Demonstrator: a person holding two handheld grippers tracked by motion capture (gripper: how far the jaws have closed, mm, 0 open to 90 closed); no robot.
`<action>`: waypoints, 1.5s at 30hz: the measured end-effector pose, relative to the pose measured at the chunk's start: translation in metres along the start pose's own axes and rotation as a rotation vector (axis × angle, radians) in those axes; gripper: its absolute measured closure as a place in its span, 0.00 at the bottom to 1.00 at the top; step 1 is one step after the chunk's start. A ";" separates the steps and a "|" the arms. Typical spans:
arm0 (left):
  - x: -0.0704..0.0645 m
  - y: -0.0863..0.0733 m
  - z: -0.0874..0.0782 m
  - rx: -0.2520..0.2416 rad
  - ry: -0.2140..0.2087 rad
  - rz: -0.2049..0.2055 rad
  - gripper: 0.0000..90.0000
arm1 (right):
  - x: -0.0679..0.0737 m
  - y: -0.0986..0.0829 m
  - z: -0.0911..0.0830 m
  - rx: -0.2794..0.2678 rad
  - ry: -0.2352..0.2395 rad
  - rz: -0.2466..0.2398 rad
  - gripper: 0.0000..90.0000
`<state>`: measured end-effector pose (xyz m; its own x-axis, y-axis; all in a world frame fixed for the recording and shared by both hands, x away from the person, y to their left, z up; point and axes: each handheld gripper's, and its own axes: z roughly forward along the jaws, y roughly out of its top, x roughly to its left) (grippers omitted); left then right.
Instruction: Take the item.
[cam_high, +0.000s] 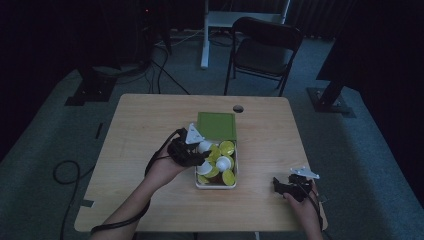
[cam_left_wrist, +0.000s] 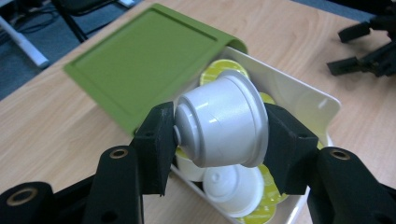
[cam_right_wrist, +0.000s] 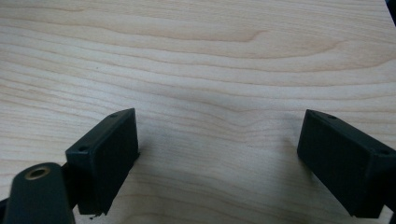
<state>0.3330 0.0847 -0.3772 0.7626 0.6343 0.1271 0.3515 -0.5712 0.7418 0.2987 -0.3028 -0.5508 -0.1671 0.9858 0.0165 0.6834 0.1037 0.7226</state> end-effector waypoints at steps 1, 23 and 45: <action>0.001 0.000 -0.002 -0.003 0.006 -0.002 0.53 | 0.000 0.000 0.000 0.000 0.000 0.000 0.13; 0.039 -0.031 -0.022 -0.017 0.070 -0.090 0.53 | 0.000 0.000 0.000 -0.001 0.000 0.000 0.13; 0.071 -0.082 -0.020 0.023 0.123 -0.172 0.53 | 0.000 0.000 0.000 0.000 0.000 0.000 0.13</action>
<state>0.3476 0.1871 -0.4154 0.6187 0.7815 0.0807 0.4842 -0.4602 0.7441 0.2986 -0.3028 -0.5508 -0.1672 0.9858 0.0163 0.6835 0.1040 0.7225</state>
